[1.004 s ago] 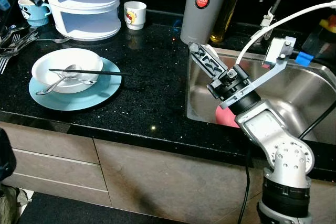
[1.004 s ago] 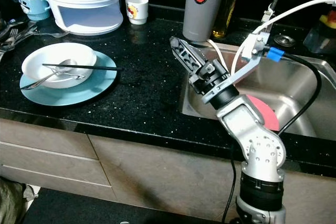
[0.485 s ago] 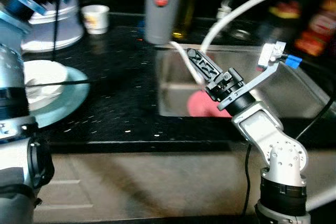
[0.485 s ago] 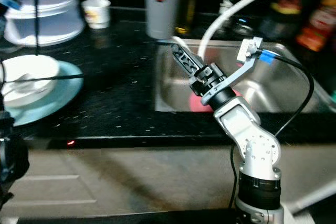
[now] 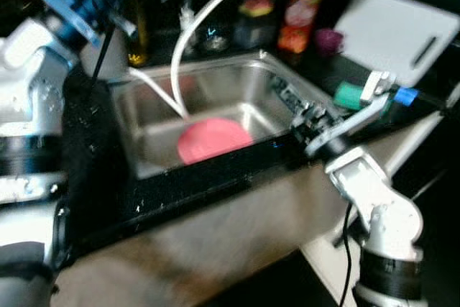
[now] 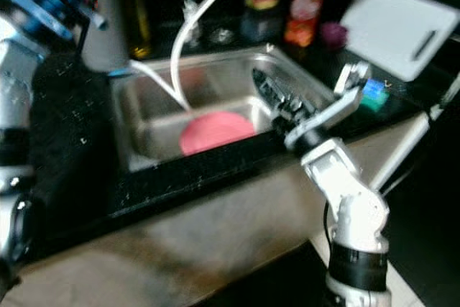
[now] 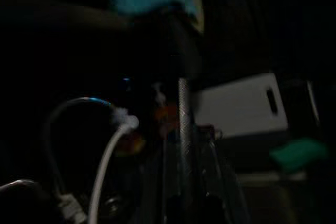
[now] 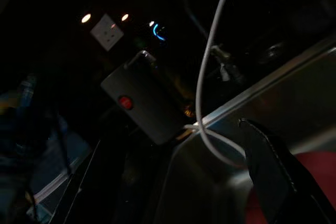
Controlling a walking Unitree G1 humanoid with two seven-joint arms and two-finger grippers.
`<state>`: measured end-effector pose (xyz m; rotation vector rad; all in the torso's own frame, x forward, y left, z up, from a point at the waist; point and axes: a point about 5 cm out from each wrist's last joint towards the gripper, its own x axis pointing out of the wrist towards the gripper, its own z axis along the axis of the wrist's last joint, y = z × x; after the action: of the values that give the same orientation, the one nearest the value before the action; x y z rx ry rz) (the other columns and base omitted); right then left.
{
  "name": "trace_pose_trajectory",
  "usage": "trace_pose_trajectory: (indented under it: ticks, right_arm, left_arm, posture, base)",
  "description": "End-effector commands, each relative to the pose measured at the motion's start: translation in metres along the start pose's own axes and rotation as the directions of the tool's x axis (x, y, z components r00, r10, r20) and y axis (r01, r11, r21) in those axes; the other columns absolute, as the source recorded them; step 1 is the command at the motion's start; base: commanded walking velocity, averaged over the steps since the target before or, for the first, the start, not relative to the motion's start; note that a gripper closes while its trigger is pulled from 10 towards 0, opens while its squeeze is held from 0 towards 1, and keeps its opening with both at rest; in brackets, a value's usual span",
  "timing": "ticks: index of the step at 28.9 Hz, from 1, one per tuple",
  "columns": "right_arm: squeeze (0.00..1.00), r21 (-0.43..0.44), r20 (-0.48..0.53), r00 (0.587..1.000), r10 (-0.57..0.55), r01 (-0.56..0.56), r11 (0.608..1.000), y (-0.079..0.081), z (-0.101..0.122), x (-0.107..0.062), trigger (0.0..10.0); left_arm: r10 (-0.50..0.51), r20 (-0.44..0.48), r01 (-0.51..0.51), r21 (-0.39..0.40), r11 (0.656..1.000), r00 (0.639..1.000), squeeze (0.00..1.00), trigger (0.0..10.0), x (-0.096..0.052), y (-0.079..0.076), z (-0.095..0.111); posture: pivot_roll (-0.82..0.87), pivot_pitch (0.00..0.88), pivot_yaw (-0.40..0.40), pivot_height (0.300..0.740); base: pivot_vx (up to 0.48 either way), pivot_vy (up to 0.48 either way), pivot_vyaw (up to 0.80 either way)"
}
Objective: Kitchen organization
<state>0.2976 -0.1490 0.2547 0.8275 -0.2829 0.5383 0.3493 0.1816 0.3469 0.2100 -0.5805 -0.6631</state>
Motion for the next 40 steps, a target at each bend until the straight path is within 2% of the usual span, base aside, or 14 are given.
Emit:
trace_pose_trajectory:
  ticks: [1, 2, 3, 6, 7, 9, 12, 18, 27, 40]
  right_arm:
    - [0.0, -0.01, 0.002, 1.0, -0.005, 0.005, 1.0, -0.002, 0.0, -0.001, 10.0]
    - [0.0, -0.016, 0.006, 1.0, -0.006, 0.006, 1.0, -0.002, 0.0, -0.001, 10.0]
    - [0.0, -0.016, 0.006, 1.0, -0.006, 0.006, 1.0, -0.002, 0.0, -0.001, 10.0]
    - [0.0, -0.035, 0.005, 1.0, -0.003, 0.003, 0.999, -0.003, -0.002, -0.002, 10.0]
    - [0.0, -0.035, 0.005, 1.0, -0.003, 0.003, 0.999, -0.003, -0.002, -0.002, 10.0]
    - [0.0, -0.042, -0.017, 1.0, 0.002, -0.003, 0.999, -0.004, -0.009, -0.006, 10.0]
    - [0.0, -0.044, -0.039, 0.999, 0.006, -0.008, 0.999, -0.006, -0.016, -0.011, 10.0]
    - [0.0, -0.022, -0.114, 0.993, 0.019, -0.022, 1.0, -0.008, -0.04, -0.024, 10.0]
    - [0.0, -0.006, -0.113, 0.992, 0.056, -0.057, 0.998, -0.004, -0.046, -0.026, 10.0]
    - [0.0, 0.013, -0.125, 0.989, 0.083, -0.082, 0.997, 0.001, -0.055, -0.026, 10.0]
  left_arm:
    - [-0.03, -0.032, 0.031, 0.032, 0.999, 0.999, 0.0, 10.0, 0.005, -0.009, -0.008]
    - [-0.045, -0.055, 0.048, 0.048, 0.998, 0.997, 0.0, 10.0, 0.006, -0.016, -0.015]
    - [-0.045, -0.055, 0.048, 0.048, 0.998, 0.997, 0.0, 10.0, 0.006, -0.016, -0.015]
    - [-0.117, -0.133, 0.133, 0.122, 0.984, 0.984, 0.0, 10.0, 0.011, -0.042, -0.035]
    - [-0.117, -0.133, 0.133, 0.122, 0.984, 0.984, 0.0, 10.0, 0.011, -0.042, -0.035]
    - [-0.138, -0.175, 0.168, 0.171, 0.971, 0.975, 0.0, 10.0, 0.014, -0.054, -0.047]
    - [-0.13, -0.194, 0.165, 0.181, 0.97, 0.972, 0.0, 10.0, 0.013, -0.056, -0.054]
    - [-0.1, -0.311, 0.179, 0.239, 0.954, 0.945, 0.0, 10.0, 0.004, -0.063, -0.085]
    - [-0.057, -0.376, 0.194, 0.338, 0.921, 0.925, 0.0, 10.0, 0.001, -0.058, -0.097]
    - [-0.037, -0.408, 0.195, 0.353, 0.915, 0.912, 0.0, 10.0, -0.006, -0.058, -0.11]
  posture:
    - [0.03, 0.0, -0.009, 0.74]
    - [0.03, 0.0, -0.009, 0.74]
    - [0.03, 0.0, -0.009, 0.74]
    - [0.03, 0.0, -0.003, 0.74]
    - [0.03, 0.0, -0.003, 0.74]
    - [0.02, 0.0, 0.004, 0.74]
    - [0.02, 0.0, 0.004, 0.74]
    - [0.01, 0.0, 0.006, 0.74]
    - [0.0, 0.0, 0.011, 0.74]
    - [0.01, 0.0, 0.014, 0.74]
  base:
    - [0.0, 0.0, -0.8]
    - [0.0, 0.0, -0.54]
    - [0.0, 0.0, -0.54]
    - [0.0, 0.0, -0.18]
    - [0.0, 0.0, 0.0]
    - [0.0, 0.0, 0.0]
    - [0.0, 0.0, 0.0]
    - [0.0, 0.0, 0.0]
    - [0.0, 0.0, 0.0]
    - [0.0, 0.0, 0.0]
